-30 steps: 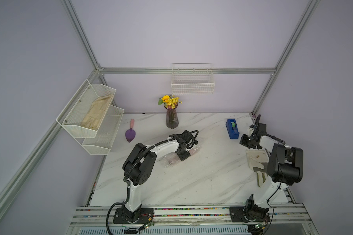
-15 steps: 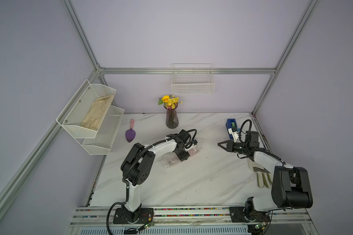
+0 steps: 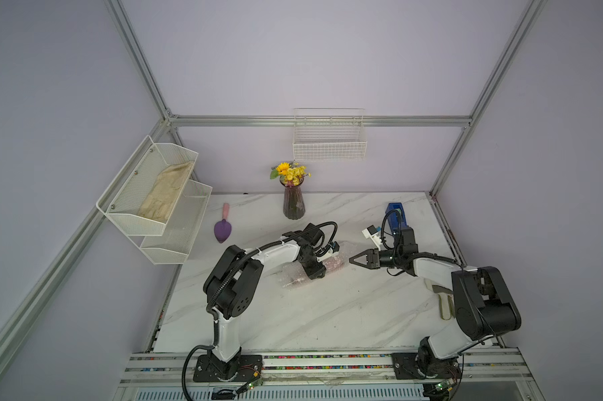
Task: Wrap wine bottles in bubble wrap
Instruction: Stick the tape on the bubble wrap.
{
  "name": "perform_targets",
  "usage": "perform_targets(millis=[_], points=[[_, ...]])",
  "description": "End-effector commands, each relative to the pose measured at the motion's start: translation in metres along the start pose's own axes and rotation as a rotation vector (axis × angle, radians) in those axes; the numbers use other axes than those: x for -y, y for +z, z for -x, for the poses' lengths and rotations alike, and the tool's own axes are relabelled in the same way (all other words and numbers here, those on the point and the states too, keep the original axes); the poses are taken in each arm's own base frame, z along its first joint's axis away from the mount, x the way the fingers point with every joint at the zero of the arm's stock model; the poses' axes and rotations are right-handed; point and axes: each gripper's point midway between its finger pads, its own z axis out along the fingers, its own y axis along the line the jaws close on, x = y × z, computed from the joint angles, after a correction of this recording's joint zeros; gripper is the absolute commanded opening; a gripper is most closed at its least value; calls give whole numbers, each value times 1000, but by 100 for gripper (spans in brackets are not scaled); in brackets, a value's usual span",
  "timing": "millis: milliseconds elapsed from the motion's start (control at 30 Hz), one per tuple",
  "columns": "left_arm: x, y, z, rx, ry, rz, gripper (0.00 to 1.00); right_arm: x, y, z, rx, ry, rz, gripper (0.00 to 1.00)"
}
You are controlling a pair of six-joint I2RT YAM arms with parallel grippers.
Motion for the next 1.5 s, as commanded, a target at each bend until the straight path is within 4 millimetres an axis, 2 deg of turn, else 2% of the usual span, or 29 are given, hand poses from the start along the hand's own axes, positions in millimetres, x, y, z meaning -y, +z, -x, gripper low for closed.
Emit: perform_targets(millis=[0,200,467,700,900,1233,1467], points=[[14,8,-4,-5,8,-63,41,3,14,-8,-54,21,54,0],[11,8,0,5,8,-48,40,12,38,-16,-109,46,76,0],[10,8,-2,-2,7,-41,40,22,53,-12,-97,68,67,0],[9,8,-4,-7,7,-34,40,13,62,-9,-112,34,103,0],[8,8,-4,-8,9,-30,40,6,61,-7,-115,17,121,0],[6,5,-2,-3,10,-19,40,43,70,-24,-137,158,75,0],[7,6,-4,-11,11,-23,40,52,69,-38,-149,215,38,0]])
